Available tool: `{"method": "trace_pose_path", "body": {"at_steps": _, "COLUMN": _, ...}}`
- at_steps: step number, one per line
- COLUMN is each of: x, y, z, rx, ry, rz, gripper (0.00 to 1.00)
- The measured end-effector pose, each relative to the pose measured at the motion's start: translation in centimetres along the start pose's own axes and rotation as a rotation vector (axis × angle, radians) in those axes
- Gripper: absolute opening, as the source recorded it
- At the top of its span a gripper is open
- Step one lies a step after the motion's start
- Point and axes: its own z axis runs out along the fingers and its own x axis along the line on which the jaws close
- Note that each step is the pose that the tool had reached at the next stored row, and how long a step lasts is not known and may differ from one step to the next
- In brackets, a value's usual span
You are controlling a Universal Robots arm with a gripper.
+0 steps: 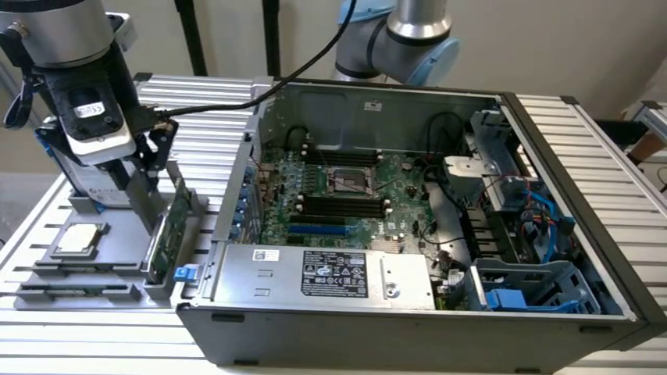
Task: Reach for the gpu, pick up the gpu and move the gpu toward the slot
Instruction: 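Pick up the gpu and move the gpu toward the slot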
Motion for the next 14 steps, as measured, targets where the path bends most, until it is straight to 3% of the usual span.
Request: {"method": "trace_pose_path", "body": {"at_steps": 14, "x": 0.1, "y": -0.52, "z": 2.52, "rx": 0.0007, "ry": -0.0092, "rz": 0.003, "gripper": 0.42}}
